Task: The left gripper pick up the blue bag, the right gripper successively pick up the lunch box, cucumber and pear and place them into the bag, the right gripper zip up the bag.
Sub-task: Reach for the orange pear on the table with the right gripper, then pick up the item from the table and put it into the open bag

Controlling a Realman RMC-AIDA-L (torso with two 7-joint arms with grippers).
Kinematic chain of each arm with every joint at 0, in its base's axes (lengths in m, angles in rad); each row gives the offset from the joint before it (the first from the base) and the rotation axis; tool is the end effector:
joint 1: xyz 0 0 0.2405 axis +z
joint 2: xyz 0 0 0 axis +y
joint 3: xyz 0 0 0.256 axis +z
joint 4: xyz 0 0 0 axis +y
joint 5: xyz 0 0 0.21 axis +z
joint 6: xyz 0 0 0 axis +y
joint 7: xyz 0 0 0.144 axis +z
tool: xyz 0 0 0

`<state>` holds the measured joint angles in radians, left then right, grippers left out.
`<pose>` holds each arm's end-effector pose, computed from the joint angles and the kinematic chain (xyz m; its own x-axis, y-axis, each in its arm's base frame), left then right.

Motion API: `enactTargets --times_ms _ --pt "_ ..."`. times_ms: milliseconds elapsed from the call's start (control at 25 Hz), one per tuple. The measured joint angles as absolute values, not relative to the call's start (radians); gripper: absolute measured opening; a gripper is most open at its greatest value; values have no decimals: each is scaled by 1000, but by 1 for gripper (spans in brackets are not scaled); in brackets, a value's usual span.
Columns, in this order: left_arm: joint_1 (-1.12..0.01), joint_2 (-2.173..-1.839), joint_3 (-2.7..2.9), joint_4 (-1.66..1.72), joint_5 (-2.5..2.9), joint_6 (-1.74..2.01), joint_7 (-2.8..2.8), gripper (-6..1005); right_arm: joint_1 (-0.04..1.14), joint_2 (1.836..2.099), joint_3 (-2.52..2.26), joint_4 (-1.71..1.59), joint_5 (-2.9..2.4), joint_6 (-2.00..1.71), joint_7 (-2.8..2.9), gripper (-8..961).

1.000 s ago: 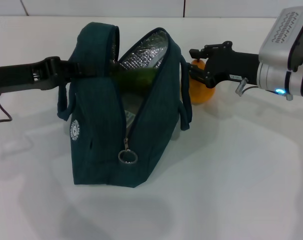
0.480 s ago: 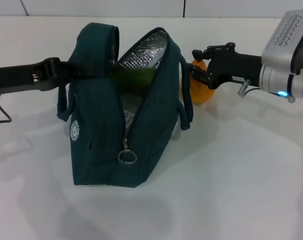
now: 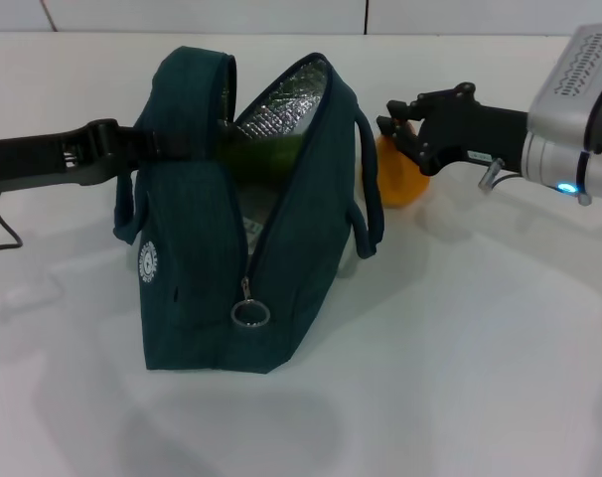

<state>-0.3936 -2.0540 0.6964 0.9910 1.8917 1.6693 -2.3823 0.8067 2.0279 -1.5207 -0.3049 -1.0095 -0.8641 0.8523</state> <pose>-0.2622 0.3184 0.0714 0.1914 0.8166 0.5446 0.9015 -0.3657 0.2315 0.1926 0.4195 -0.0690 0.9206 -0.0104 -0.3905 -0.2231 -0.8346 -0.5037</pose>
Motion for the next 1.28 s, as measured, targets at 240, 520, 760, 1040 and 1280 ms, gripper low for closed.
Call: enactTargets --times_ms 240,520,760,1040,1280 --pt "-393 -2054 696 991 1891 1671 -2382 50 788 2028 -1521 -321 -994 -864 837 139" --pt "-392 -2054 696 991 1891 1675 -2381 50 768 2028 -1520 -347 -990 -863 834 66" --pt "-391 -2056 696 991 1891 1680 -2381 50 713 2028 -1511 -414 -988 -865 834 44" --pt "-371 -2061 697 1001 1839 1716 -2371 50 629 2022 -1511 -560 -968 -909 850 56" --pt "-368 -2062 697 1001 1837 1718 -2368 50 596 2017 -1510 -639 -967 -935 881 66"
